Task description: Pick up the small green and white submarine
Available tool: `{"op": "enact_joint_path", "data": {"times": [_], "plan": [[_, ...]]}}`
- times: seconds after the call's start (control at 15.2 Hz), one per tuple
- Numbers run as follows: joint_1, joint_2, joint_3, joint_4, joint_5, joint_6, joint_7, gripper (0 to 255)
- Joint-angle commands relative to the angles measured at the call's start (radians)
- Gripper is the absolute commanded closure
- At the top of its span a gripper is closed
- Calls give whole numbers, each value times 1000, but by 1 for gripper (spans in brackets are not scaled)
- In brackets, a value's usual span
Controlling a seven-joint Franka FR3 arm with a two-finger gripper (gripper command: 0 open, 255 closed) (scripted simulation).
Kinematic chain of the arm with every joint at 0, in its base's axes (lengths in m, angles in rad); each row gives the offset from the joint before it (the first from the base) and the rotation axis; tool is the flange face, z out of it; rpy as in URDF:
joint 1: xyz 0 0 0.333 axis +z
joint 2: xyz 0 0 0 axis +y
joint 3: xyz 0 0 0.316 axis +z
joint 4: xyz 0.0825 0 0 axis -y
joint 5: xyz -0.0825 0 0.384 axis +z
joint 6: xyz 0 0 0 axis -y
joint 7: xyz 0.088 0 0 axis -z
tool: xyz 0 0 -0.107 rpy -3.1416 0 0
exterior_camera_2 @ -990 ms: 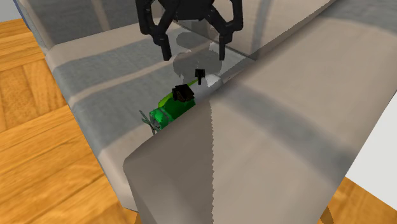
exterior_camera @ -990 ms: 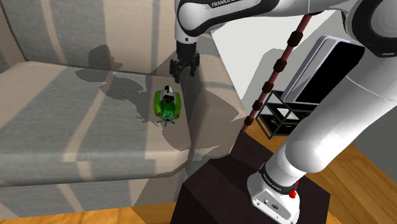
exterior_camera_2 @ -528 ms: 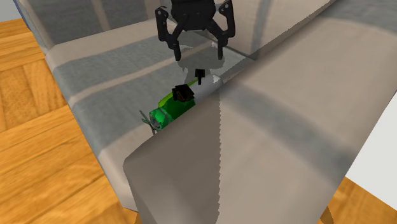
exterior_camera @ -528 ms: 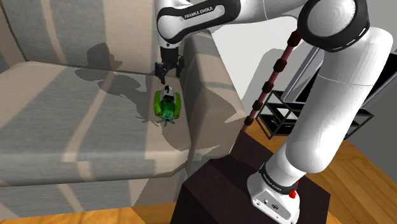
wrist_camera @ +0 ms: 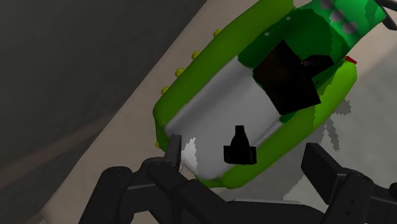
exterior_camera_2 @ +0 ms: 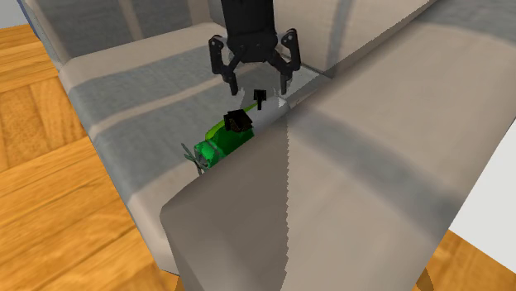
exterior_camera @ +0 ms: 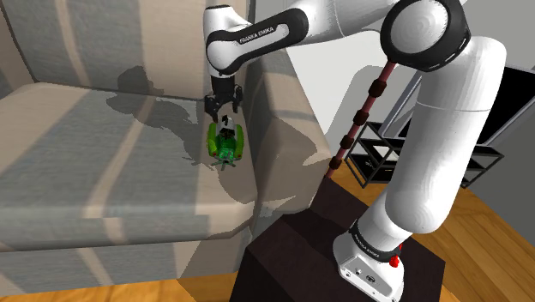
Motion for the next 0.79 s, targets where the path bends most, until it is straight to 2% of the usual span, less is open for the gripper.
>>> {"op": "enact_joint_path", "data": {"times": [0.0,0.07,0.13,0.73], "plan": [[0,9,-1,-10,-3,20,4,0],[0,9,-1,-10,-3,20,4,0],[0,11,-2,-9,-4,21,3,255],[0,9,-1,-10,-3,20,4,255]]}}
